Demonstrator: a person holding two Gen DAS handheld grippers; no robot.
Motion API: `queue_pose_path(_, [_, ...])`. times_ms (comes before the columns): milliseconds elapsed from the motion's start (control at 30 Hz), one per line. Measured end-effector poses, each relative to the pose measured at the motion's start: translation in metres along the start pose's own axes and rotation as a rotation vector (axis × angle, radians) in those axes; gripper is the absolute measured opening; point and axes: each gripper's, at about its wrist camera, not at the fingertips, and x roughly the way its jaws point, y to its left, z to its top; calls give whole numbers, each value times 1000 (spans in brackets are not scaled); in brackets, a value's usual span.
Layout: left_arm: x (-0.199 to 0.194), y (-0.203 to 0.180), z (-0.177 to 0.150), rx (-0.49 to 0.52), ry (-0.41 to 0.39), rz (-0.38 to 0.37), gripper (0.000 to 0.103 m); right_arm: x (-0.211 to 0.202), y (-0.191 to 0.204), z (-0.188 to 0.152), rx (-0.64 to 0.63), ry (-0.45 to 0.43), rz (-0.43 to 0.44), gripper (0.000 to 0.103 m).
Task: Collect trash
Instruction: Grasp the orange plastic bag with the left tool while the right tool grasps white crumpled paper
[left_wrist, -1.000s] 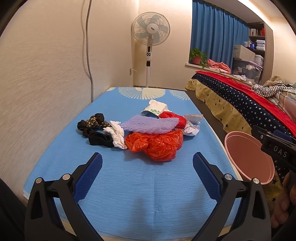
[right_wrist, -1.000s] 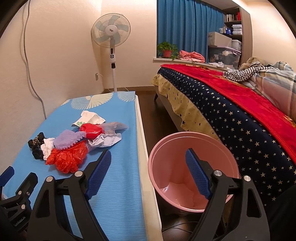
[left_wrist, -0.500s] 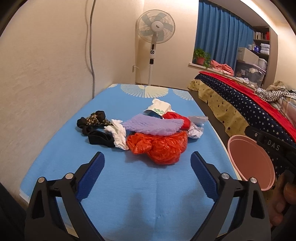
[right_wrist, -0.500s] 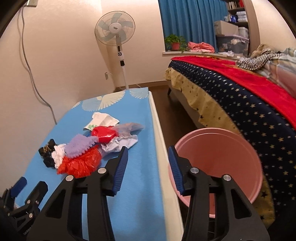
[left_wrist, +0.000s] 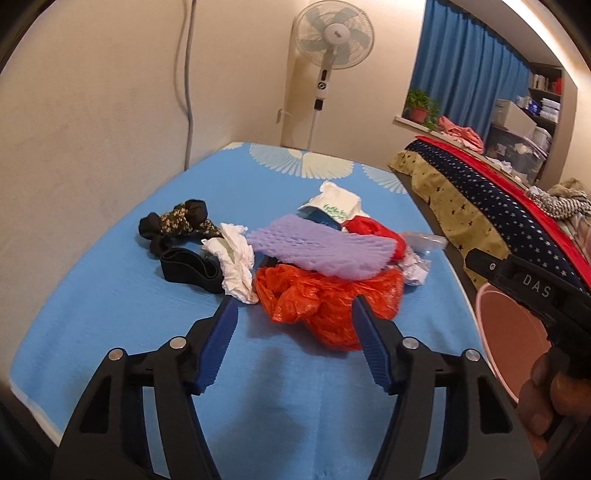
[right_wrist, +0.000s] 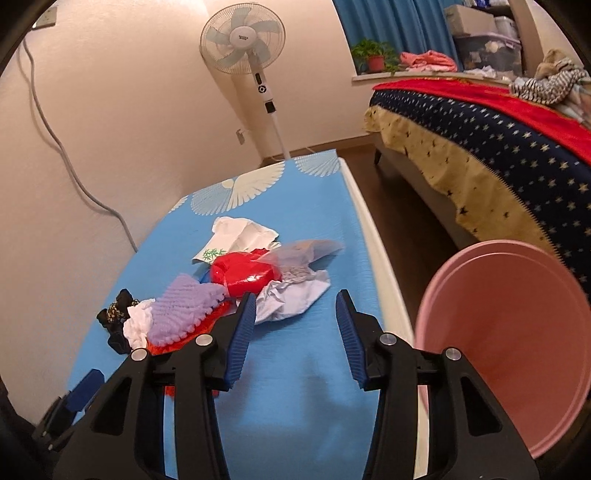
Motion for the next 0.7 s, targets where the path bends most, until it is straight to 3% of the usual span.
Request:
queue_pose_path(533, [35, 9, 3, -73, 56, -9, 62, 69, 12, -2, 25, 119, 51, 47])
queue_pose_path(633, [38, 10, 1, -77, 64, -27, 52, 74, 14, -3, 14, 135, 44, 42])
queue_pose_path(700, [38, 9, 1, -78, 67, -44, 42, 77, 16, -5, 8, 146, 48, 28])
